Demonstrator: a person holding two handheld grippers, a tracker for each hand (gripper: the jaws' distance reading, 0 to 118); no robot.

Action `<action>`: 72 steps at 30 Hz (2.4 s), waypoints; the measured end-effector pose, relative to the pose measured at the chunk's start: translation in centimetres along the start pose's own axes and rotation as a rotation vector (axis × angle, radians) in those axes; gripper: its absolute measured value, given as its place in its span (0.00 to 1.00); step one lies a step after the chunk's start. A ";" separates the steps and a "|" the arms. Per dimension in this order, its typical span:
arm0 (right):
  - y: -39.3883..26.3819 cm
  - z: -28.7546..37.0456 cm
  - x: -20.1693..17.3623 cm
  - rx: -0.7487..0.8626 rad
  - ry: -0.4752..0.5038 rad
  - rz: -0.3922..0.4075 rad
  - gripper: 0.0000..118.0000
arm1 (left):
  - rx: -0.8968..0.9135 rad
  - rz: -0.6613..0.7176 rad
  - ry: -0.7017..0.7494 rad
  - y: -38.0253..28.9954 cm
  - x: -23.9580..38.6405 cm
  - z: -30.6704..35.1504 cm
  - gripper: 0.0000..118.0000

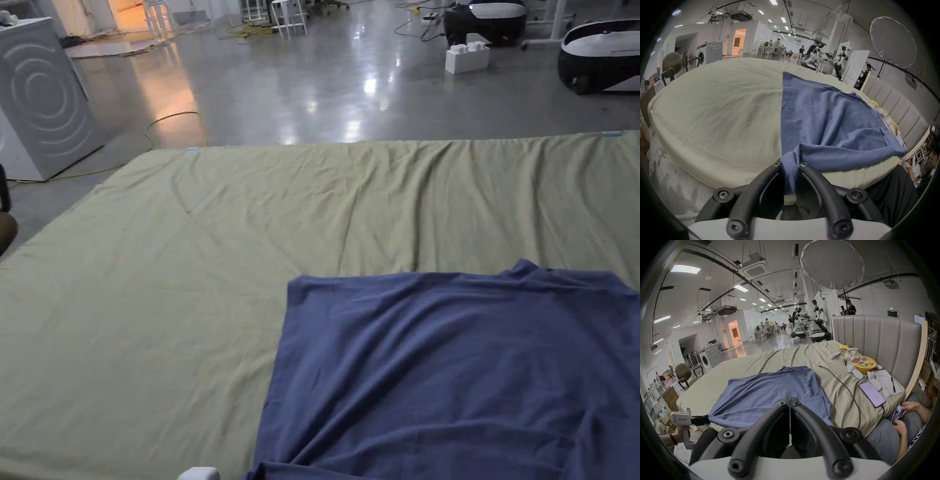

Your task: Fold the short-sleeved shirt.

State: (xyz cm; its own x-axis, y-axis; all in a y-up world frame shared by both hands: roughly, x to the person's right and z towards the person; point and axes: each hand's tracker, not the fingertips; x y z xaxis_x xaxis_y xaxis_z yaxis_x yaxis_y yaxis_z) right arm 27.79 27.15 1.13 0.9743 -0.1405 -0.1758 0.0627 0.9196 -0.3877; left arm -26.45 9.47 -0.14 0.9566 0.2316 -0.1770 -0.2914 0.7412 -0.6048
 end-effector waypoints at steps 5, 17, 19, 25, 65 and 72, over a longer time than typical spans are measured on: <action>-0.8 -1.3 1.9 -0.007 -0.042 -0.007 0.02 | -0.061 -0.056 0.015 0.7 0.5 -0.5 0.10; -9.6 -12.0 9.7 -0.312 -0.134 -0.084 0.53 | -0.115 -0.060 0.063 1.5 2.1 -0.4 0.10; -10.6 -13.0 10.3 -0.330 -0.143 -0.083 0.45 | -0.115 -0.057 0.065 1.6 2.2 -0.2 0.10; -11.3 -13.2 9.5 -0.343 -0.096 -0.077 0.12 | -0.112 -0.043 0.071 1.7 2.4 -0.1 0.10; 7.0 -15.8 5.7 0.055 -0.020 0.063 0.65 | 0.376 -0.126 0.080 17.6 5.3 6.5 0.68; 6.1 -4.9 0.6 0.216 0.095 0.039 0.63 | 0.645 -0.279 0.212 13.6 12.4 20.4 0.68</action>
State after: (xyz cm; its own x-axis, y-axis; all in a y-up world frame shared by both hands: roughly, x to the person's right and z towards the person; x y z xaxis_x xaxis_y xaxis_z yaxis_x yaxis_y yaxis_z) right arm 27.69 30.90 -5.74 0.9530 -0.1274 -0.2750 0.0797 0.9807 -0.1784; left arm -18.70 35.33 5.25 0.9581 -0.0984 -0.2690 0.0786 0.9934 -0.0833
